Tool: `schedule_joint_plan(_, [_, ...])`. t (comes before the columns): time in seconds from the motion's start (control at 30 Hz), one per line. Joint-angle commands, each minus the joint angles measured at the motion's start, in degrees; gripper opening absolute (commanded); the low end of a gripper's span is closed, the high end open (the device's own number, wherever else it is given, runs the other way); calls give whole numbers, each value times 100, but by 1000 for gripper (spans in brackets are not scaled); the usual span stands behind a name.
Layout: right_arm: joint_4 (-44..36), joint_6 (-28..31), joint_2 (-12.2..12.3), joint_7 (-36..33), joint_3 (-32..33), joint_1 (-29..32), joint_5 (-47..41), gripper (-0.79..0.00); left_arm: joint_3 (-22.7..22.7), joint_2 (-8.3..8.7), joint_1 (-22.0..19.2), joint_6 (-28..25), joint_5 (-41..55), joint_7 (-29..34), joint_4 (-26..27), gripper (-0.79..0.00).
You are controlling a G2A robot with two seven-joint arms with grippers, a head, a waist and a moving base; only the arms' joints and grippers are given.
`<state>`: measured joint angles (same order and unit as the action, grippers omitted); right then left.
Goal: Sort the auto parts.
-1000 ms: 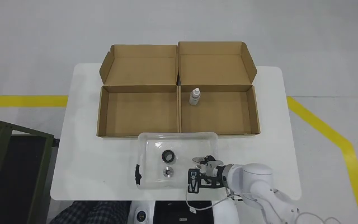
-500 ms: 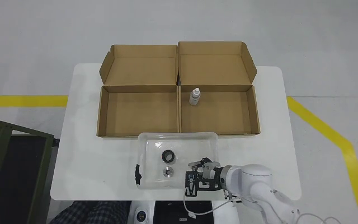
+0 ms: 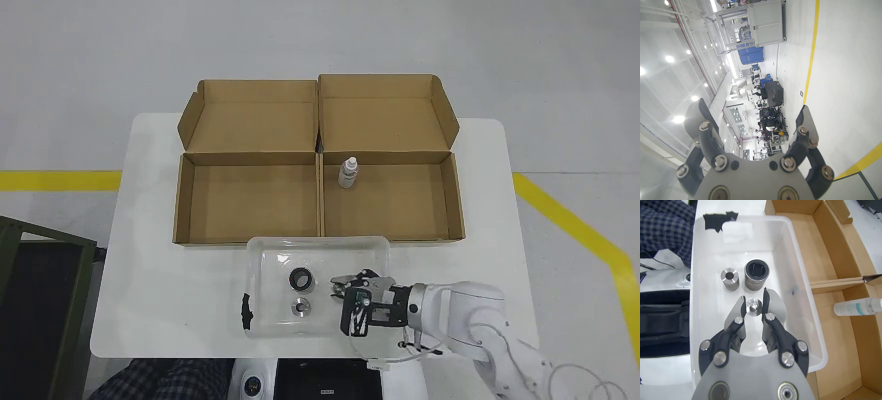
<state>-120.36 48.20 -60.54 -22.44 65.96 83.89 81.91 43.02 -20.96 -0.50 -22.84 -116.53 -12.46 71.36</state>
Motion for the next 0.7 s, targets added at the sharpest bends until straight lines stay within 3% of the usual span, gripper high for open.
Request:
schedule_joint_plan(0.0, [36, 29, 6, 167, 69, -23, -171, -785, 0, 0, 0, 0, 0, 0, 0, 0])
schedule_joint_plan(0.37, [533, 204, 25, 695, 333, -357, -1168, -785, 0, 0, 0, 0, 0, 0, 0, 0])
schedule_joint_plan(0.67, [962, 195, 36, 624, 256, -524, -1258, -785, 0, 0, 0, 0, 0, 0, 0, 0])
